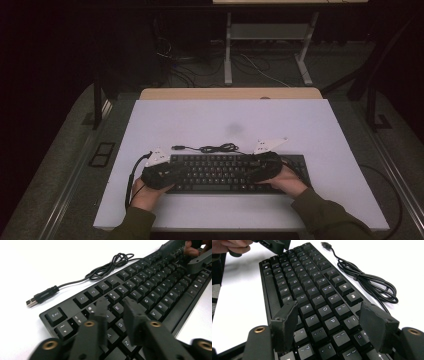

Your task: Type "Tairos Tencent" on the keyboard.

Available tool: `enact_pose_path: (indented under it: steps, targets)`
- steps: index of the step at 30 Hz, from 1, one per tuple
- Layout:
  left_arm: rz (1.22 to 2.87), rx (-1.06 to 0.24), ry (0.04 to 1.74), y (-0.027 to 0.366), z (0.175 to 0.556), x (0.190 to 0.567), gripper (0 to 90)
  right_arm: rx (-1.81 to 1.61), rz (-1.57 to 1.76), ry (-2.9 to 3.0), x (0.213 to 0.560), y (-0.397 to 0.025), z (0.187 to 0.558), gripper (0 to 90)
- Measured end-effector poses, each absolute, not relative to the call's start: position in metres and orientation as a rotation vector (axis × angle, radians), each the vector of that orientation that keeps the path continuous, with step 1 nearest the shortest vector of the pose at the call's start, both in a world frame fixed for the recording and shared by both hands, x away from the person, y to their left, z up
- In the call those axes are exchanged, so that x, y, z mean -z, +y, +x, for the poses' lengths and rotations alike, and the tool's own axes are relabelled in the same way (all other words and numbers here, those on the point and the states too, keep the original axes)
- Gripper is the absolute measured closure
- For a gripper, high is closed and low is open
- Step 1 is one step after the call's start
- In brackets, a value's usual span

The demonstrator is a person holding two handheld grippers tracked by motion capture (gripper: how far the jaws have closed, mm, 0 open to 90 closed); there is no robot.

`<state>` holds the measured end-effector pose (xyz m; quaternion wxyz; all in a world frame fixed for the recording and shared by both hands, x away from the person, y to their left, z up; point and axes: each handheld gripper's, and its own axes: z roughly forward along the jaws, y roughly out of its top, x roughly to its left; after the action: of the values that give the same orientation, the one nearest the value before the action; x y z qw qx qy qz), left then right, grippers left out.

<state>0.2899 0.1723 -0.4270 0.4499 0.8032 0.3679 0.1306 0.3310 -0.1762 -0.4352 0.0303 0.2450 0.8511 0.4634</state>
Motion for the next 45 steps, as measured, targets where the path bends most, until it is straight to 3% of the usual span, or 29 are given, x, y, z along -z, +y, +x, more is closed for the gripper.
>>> enact_pose_path:
  steps: [7, 45]
  targets:
    - [1.998, -0.306, 0.928, 0.174, 0.291, 0.428, 89.0, -1.430, 0.754, 2.627, 0.436, -0.175, 0.331, 31.3]
    - [2.074, -0.245, 0.937, 0.173, 0.293, 0.439, 89.1, -1.426, 0.752, 2.627, 0.436, -0.175, 0.331, 29.7]
